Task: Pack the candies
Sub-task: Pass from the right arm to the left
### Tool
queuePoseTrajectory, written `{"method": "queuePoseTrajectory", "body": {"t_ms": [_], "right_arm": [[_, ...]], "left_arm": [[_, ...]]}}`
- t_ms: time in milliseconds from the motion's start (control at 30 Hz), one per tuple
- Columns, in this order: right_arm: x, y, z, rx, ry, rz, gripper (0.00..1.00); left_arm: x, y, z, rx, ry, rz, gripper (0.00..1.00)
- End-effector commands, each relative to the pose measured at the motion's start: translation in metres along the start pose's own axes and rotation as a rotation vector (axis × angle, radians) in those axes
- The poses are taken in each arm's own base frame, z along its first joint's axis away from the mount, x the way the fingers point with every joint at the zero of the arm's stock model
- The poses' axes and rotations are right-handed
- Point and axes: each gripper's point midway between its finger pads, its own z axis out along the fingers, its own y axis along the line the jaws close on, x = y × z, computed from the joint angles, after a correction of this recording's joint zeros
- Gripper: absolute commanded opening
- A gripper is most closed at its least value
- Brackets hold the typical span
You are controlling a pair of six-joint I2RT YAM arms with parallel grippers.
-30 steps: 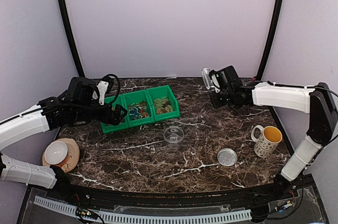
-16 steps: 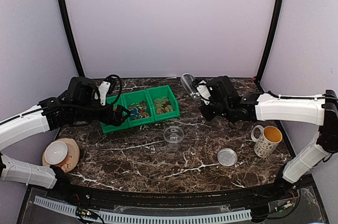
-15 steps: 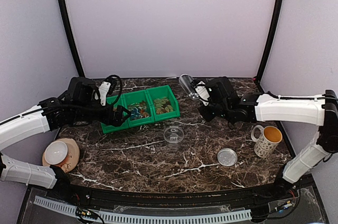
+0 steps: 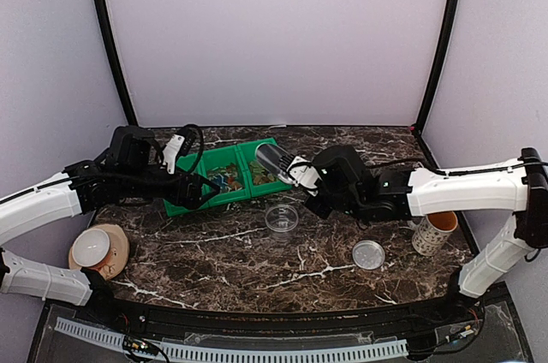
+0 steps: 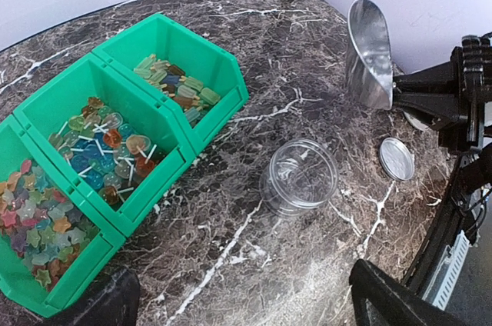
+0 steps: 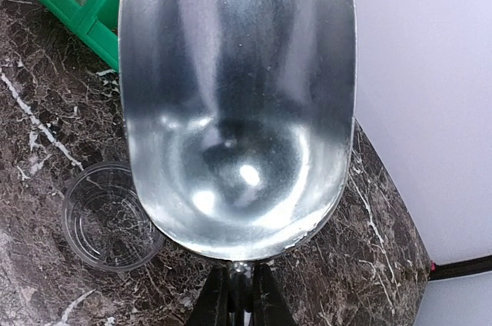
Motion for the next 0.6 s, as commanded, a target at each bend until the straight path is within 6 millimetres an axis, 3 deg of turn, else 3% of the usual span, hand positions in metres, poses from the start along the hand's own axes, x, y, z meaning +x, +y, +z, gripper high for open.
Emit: {"method": "queuePoseTrajectory", "body": {"t_ms": [0, 567], "right_arm": [[-0.016, 0.013, -0.005, 0.012, -0.070, -0.054, 0.00], [-0.037, 0.066, -0.020, -0.013, -0.137, -0.247, 0.00]], "left_arm": [[-0.004, -0.012, -0.004, 0.072, -0.024, 0.023, 0.97], [0.003, -0.036, 0.000, 0.235, 0.017, 0.007, 0.91]]}}
